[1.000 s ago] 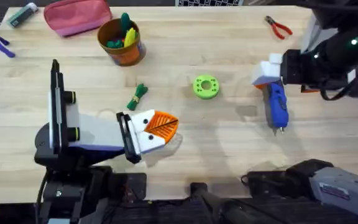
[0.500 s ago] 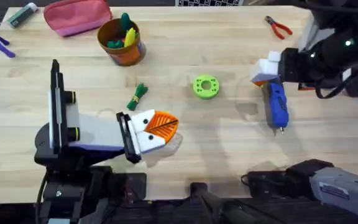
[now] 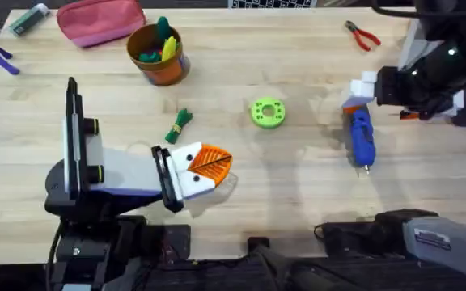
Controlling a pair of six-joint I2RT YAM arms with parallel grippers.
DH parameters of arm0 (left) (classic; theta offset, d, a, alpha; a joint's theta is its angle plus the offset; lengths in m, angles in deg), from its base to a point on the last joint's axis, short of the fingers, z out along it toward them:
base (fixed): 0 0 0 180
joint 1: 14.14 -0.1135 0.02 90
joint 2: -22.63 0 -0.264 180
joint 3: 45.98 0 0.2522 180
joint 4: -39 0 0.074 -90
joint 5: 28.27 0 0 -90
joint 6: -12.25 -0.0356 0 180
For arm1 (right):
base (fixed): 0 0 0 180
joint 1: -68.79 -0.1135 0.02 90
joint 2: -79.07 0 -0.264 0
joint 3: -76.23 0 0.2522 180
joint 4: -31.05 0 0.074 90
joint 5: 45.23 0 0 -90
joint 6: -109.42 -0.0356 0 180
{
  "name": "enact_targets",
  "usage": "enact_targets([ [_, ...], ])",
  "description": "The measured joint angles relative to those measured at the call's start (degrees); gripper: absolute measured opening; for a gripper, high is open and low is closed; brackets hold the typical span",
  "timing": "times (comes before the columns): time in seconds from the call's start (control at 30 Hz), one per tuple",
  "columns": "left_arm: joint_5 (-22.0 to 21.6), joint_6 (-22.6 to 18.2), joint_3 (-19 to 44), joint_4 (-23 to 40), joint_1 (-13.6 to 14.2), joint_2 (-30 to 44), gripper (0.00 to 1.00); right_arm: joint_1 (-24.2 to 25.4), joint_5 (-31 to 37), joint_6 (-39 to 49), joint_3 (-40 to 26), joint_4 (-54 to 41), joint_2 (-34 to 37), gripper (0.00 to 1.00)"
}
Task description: Pick up the gripper from the table and insert it into the empty holder that is missing its gripper. Then pick up a screw, insert it into the mounting hole, and use the screwdriver to tighten it. Finally, clean up the table by picking up the vegetable and placing it into the bucket.
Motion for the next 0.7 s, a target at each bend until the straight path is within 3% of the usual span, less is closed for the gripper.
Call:
enact_targets([
  [0.4,0.0,0.0,0.0,0.0,0.0,0.0,0.018,3.1,-1.4,8.7,1.6,6.7,9.3,0.991],
  [0.7,0.0,0.0,0.0,0.0,0.0,0.0,0.018,9.6,-3.8,11.9,5.8,13.6,11.0,0.994],
])
